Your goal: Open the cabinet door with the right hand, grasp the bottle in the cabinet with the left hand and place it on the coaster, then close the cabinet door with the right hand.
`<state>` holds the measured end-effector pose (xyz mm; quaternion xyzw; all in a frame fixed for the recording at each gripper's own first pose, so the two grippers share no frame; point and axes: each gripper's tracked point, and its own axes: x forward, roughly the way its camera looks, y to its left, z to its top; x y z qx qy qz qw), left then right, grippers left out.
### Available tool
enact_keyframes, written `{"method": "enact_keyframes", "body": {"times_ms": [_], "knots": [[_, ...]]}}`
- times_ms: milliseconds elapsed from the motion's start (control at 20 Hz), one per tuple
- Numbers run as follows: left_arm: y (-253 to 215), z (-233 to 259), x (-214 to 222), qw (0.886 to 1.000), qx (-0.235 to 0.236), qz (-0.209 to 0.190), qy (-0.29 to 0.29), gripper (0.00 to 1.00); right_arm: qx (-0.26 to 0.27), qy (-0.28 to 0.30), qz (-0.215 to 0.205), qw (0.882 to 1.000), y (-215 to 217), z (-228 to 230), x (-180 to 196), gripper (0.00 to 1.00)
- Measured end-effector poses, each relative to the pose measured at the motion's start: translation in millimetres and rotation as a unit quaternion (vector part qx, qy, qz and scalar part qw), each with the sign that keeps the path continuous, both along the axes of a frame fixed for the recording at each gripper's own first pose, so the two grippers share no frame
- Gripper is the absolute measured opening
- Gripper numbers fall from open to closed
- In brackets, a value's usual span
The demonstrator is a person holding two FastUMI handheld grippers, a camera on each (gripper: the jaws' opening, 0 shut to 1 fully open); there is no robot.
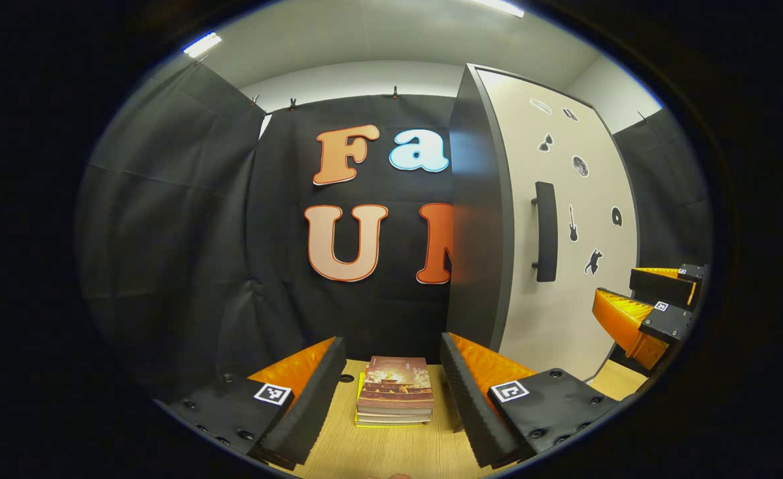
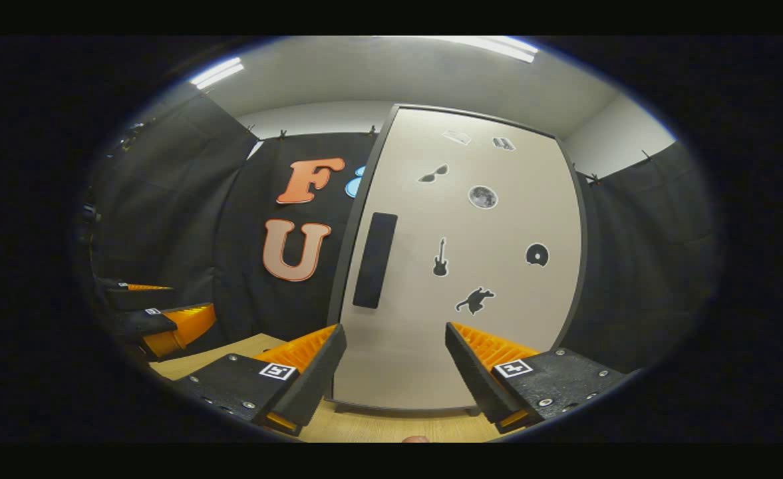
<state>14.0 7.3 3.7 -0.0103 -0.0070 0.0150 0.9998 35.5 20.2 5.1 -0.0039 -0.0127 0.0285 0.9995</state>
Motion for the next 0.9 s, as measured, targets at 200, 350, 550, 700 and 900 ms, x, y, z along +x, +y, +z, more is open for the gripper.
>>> {"method": "enact_keyframes", "body": {"times_ms": [200, 350, 550, 700, 900], "knots": [[0, 3, 3, 1.000, 0.010, 0.001, -0.004, 0.93, 0.012, -0.010, 0.000, 1.000, 5, 12, 15, 0.93], [-1, 3, 6, 1.000, 0.015, 0.000, -0.005, 0.93, 0.029, -0.008, 0.002, 1.000, 10, 21, 34, 0.92], [3, -3, 12, 1.000, 0.015, 0.009, 0.002, 0.93, 0.052, 0.006, 0.004, 0.999, 16, 28, 66, 0.93], [8, -9, 18, 1.000, 0.009, 0.020, 0.010, 0.93, 0.078, 0.008, 0.022, 0.997, 25, 36, 85, 0.92], [15, -13, 24, 1.000, 0.007, 0.028, 0.012, 0.94, 0.093, 0.006, 0.016, 0.995, 25, 48, 112, 0.92]]}}
